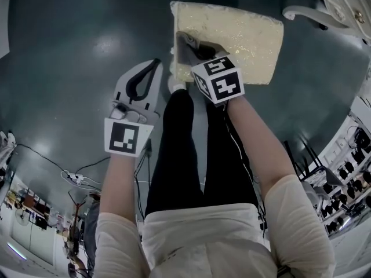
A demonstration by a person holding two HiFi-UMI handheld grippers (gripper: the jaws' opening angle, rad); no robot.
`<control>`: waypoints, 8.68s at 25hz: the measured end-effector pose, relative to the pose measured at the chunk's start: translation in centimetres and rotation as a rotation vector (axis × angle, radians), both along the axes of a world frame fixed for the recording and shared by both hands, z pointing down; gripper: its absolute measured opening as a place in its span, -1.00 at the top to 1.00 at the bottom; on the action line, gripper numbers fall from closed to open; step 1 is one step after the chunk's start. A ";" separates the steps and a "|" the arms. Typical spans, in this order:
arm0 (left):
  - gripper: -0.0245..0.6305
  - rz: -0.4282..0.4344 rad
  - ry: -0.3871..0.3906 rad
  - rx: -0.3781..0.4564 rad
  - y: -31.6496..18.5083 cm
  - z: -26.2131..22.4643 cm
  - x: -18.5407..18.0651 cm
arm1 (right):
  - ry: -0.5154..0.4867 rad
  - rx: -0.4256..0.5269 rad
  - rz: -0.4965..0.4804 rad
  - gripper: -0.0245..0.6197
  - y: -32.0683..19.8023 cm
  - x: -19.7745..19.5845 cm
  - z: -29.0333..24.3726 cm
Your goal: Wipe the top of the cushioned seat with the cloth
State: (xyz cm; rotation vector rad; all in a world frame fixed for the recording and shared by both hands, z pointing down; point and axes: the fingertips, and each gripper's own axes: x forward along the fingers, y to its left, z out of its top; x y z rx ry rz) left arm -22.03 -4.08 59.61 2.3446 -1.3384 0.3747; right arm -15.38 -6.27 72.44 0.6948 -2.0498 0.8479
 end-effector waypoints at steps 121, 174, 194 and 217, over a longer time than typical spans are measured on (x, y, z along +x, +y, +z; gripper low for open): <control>0.92 0.128 -0.024 -0.030 5.1 1.7 8.2 | -0.033 -0.064 0.029 0.83 6.4 8.4 0.7; 0.92 0.239 -0.031 0.069 1.4 -7.8 28.0 | 0.062 0.099 0.150 0.83 3.5 30.9 -8.5; 0.92 0.169 -0.060 0.285 0.1 -30.9 17.5 | -0.166 0.461 0.170 0.83 0.9 19.3 -36.5; 0.92 0.072 -0.117 0.497 1.5 -52.6 13.3 | -0.329 0.918 0.148 0.83 0.9 19.7 -62.3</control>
